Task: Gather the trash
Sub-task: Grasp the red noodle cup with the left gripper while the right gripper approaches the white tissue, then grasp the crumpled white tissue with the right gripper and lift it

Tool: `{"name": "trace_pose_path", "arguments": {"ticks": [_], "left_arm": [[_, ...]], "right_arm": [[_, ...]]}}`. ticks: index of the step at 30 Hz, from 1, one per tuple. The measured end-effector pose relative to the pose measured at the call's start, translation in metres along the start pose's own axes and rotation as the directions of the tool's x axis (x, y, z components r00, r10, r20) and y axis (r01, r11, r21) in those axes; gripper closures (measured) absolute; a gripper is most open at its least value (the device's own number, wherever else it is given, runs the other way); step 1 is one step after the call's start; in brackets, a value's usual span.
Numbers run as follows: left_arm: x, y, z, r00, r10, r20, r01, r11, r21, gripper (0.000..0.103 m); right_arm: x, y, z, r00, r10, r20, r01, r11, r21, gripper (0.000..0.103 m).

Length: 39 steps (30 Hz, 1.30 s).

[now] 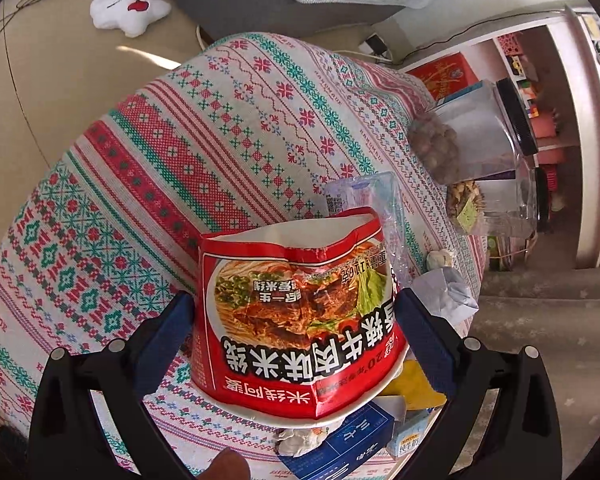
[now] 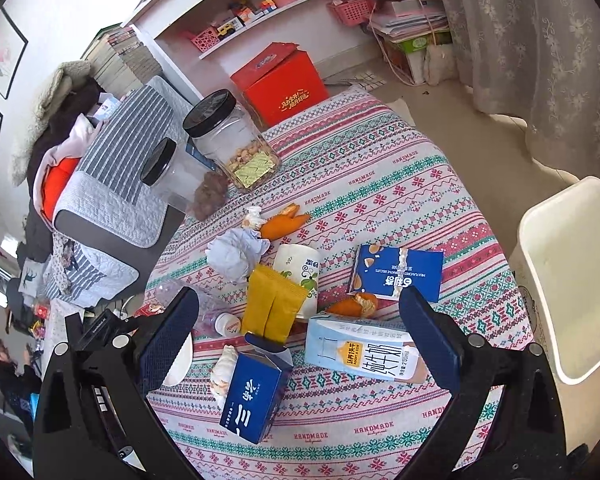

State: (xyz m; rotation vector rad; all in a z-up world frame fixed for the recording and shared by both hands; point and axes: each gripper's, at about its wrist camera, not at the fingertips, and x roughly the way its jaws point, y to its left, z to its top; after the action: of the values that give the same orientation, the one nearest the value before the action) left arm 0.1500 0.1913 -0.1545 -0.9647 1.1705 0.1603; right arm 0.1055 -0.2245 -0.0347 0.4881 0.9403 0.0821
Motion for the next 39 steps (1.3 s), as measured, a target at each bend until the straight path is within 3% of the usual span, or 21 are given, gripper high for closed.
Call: {"name": "trace_pose_path", "arguments": {"ticks": [11, 18, 21, 24, 26, 28, 30, 33, 35, 39], "left_arm": [[-0.012, -0.011, -0.008, 0.999, -0.024, -0.02, 0.025, 0.999, 0.048, 0.012], [-0.066, -0.03, -0.022, 0.993, -0.078, 0.094, 0.061, 0.983, 0.172, 0.012], [-0.107, -0.047, -0.034, 0.967, -0.059, 0.248, -0.014, 0.959, 0.283, 0.012], [-0.15, -0.066, -0.049, 0.905, -0.056, 0.422, -0.123, 0.915, 0.385, 0.012], [-0.169, -0.075, -0.055, 0.864, -0.07, 0.498, -0.168, 0.893, 0.418, 0.012], [-0.178, -0.079, -0.058, 0.842, -0.08, 0.534, -0.193, 0.878, 0.438, 0.012], [-0.18, -0.078, -0.055, 0.839, -0.083, 0.537, -0.198, 0.873, 0.445, 0.012], [-0.18, -0.075, -0.047, 0.852, -0.092, 0.516, -0.17, 0.883, 0.438, 0.012], [-0.179, -0.073, -0.042, 0.853, -0.093, 0.514, -0.164, 0.887, 0.432, 0.012], [-0.173, -0.074, -0.042, 0.857, -0.088, 0.508, -0.168, 0.884, 0.436, 0.012]], "right_arm": [[0.008, -0.003, -0.003, 0.999, -0.025, -0.022, 0.025, 1.0, -0.005, 0.007], [0.014, 0.007, -0.007, 0.999, -0.027, -0.035, 0.026, 0.999, -0.038, 0.007], [0.021, 0.018, -0.008, 0.998, -0.037, -0.044, 0.033, 0.995, -0.091, 0.007], [0.039, 0.035, -0.005, 0.995, -0.075, -0.072, 0.063, 0.985, -0.158, 0.007], [0.058, 0.051, -0.002, 0.99, -0.1, -0.097, 0.08, 0.978, -0.195, 0.007], [0.081, 0.074, 0.003, 0.986, -0.111, -0.127, 0.075, 0.963, -0.26, 0.007], [0.104, 0.097, 0.006, 0.979, -0.129, -0.158, 0.071, 0.942, -0.328, 0.007], [0.14, 0.127, 0.006, 0.964, -0.185, -0.193, 0.084, 0.895, -0.439, 0.008], [0.161, 0.138, 0.006, 0.95, -0.224, -0.218, 0.095, 0.872, -0.481, 0.012], [0.193, 0.14, 0.011, 0.921, -0.281, -0.269, 0.12, 0.863, -0.49, 0.027]]}}
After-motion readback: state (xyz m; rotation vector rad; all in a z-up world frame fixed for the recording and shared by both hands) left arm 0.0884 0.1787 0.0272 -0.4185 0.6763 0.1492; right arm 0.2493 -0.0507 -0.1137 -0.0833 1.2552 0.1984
